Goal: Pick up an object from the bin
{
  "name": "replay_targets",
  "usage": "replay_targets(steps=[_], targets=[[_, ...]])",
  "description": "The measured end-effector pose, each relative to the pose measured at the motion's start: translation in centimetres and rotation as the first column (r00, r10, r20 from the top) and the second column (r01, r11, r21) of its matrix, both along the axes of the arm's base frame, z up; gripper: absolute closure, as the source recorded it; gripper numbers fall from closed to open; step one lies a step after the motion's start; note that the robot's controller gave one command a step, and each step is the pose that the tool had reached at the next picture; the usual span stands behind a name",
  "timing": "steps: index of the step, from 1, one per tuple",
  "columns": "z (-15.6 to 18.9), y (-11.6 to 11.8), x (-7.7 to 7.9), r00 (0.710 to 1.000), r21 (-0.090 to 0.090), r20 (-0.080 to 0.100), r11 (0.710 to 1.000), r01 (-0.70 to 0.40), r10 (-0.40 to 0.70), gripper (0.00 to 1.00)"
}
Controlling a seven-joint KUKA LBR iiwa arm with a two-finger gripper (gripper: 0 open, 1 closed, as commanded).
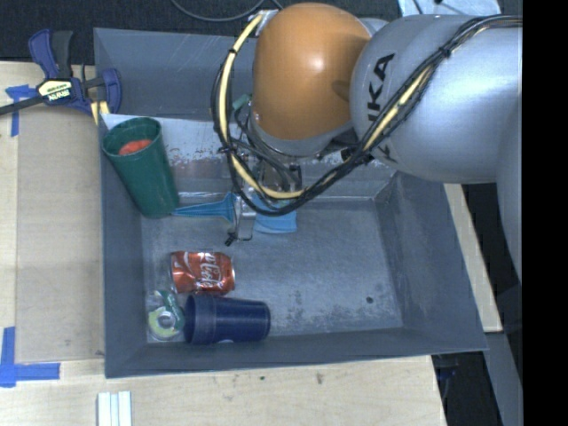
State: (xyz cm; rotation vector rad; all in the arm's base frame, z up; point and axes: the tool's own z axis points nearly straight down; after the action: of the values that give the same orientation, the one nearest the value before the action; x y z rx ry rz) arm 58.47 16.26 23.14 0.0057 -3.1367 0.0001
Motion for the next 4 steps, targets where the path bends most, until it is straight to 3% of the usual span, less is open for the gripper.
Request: replay_targets(steps=[1,2,3,4], targets=[[0.5,-0.1,0.1,1.0,0.001,0.008,1.0,0.003,-0.003,0.0],[-5.5,0.2,-1.9,1.0,0.002,0.01,1.0,0.016,-0.016,0.0],[-7.3,1.8,-6.8,0.992,0.0,0.004,0.992,0.123,-0.123,0.0],[-10.8,0.2,-3.6,0.989,0.004,0.012,0.989,0.147,-0.147,0.0]])
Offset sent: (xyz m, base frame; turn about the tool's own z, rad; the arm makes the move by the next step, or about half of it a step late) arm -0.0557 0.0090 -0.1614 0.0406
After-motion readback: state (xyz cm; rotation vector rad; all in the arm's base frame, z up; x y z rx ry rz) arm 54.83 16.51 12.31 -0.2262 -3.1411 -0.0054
